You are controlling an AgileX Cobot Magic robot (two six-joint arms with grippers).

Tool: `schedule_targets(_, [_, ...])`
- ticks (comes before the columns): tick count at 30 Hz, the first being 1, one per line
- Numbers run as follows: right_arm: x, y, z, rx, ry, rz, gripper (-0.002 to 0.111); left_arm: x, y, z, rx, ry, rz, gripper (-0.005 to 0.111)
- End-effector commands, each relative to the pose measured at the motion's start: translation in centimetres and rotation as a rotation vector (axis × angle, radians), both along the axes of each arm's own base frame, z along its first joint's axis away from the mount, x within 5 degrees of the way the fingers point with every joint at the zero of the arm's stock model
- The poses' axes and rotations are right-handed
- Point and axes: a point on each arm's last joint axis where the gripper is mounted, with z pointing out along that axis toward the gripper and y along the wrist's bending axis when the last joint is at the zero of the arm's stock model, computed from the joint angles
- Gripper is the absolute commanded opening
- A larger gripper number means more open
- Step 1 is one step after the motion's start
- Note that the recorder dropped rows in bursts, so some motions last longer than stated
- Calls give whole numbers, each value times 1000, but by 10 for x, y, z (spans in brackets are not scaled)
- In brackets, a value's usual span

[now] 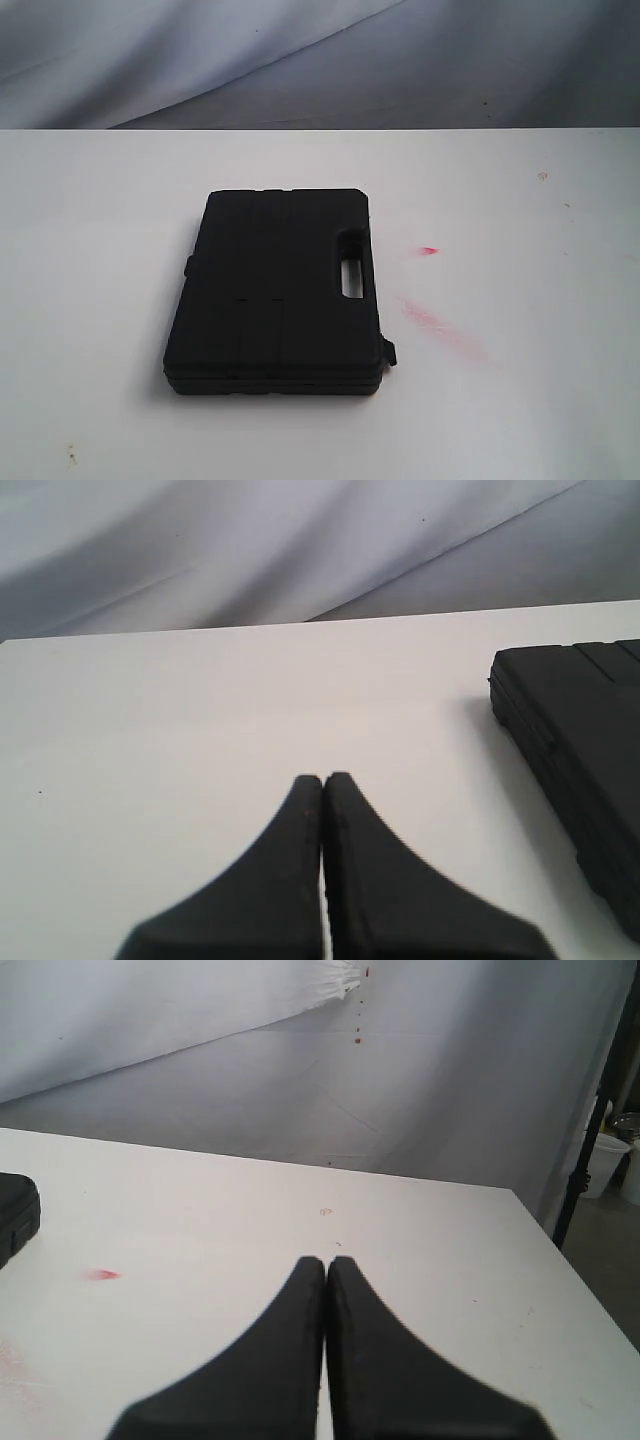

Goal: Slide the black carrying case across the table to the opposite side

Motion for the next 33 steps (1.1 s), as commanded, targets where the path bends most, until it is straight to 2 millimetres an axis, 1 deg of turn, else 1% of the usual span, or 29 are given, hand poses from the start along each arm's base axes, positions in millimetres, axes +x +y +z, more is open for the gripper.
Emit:
schedule_targets(1, [0, 0, -1, 9, 2, -7, 0, 0, 0, -2, -7, 3, 4, 0])
schedule_targets(9, [0, 0, -1, 9, 2, -7, 0, 0, 0, -2, -7, 3, 4, 0])
schedule_targets(12, [0, -1, 1, -79, -31, -7, 0, 0, 0, -2, -7, 3, 4, 0])
schedule_targets(14, [0, 0, 14, -28, -171, 0, 0, 0, 0, -2, -7, 3, 4, 0])
schedule_targets(16, [-2, 0, 31, 98, -352, 3, 0, 0, 0, -2, -7, 3, 4, 0])
schedule_targets(19, [-9, -4, 49, 244, -542, 1, 0, 0, 0, -2, -7, 3, 4, 0])
schedule_targets(22, [-13, -5, 57, 268, -645, 2, 0, 0, 0, -2, -7, 3, 4, 0])
schedule_targets(25, [-16, -6, 61, 280, -705, 4, 0, 0, 0, -2, -7, 3, 4, 0])
schedule_targets(30, [-16, -6, 62, 281, -710, 5, 0, 0, 0, -2, -7, 3, 4, 0])
schedule_targets(32, [-20, -7, 66, 286, -776, 5, 0, 0, 0, -2, -7, 3, 4, 0])
schedule_targets(33, [-23, -7, 70, 341, -821, 22, 0, 0, 0, -2, -7, 3, 4, 0])
